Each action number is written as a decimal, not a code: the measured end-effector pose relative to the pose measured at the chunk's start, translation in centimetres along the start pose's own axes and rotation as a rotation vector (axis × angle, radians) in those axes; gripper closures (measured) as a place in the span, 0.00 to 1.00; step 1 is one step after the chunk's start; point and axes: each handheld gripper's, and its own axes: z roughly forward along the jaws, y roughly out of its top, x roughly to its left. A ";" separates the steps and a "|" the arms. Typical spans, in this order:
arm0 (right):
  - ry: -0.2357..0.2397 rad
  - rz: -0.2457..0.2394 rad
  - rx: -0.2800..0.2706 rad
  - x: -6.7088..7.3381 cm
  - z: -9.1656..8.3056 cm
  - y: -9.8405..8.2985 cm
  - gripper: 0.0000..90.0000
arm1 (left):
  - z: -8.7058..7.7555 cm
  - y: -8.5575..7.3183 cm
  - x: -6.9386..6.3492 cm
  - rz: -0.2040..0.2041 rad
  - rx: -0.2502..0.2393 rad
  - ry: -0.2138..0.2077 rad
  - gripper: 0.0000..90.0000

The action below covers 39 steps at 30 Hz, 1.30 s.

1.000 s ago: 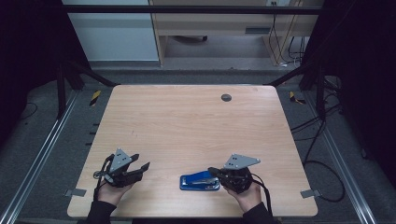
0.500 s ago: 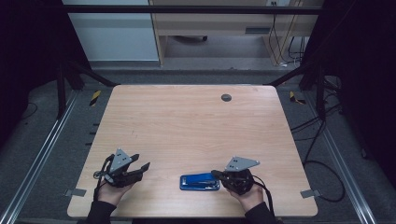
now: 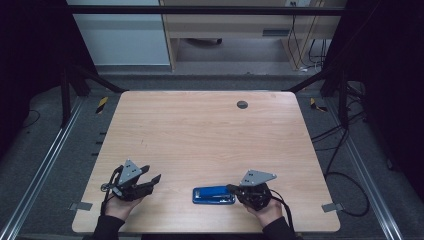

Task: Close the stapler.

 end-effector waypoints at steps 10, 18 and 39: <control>0.000 0.003 0.001 0.0 0.0 -0.1 1.00 | 0.0 0.0 0.0 0.002 0.000 0.000 0.50; 0.007 0.011 0.008 -0.1 0.2 -0.3 1.00 | 0.0 0.0 0.0 -0.001 -0.002 -0.002 0.49; -0.096 0.067 -0.167 -2.2 -2.0 -0.4 0.71 | 0.3 -0.2 0.0 0.004 0.009 0.009 0.46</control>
